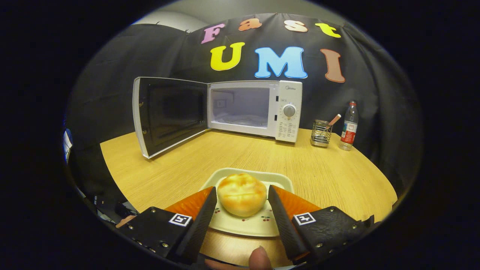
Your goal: Open the microwave, put the food inside, and close the microwave door.
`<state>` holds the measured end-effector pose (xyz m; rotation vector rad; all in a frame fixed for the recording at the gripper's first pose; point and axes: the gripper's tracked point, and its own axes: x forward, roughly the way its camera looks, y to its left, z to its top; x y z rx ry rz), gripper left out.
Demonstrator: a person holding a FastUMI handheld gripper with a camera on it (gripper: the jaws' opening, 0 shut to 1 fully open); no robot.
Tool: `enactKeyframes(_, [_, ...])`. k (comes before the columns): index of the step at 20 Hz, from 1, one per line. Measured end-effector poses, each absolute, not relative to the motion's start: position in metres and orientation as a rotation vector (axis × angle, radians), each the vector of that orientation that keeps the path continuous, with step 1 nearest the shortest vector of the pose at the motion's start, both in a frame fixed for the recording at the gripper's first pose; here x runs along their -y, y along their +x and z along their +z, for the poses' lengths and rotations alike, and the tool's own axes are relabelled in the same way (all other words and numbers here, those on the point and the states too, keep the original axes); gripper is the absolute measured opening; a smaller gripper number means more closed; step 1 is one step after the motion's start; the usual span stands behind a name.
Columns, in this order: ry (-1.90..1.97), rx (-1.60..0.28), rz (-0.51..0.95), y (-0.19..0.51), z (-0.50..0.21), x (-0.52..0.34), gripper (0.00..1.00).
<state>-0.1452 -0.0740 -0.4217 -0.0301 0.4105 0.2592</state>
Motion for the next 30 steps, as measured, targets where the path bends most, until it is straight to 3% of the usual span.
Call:
enactKeyframes(9, [0.034, -0.475, 0.3, -0.145, -0.441, 0.066, 0.85])
enactKeyframes(13, [0.07, -0.461, 0.311, -0.145, -0.434, 0.064, 0.68])
enactKeyframes(17, [0.104, -0.411, 0.318, -0.133, -0.404, 0.052, 0.68])
enactKeyframes(30, [0.162, -0.311, 0.318, -0.001, -0.297, -0.034, 0.68])
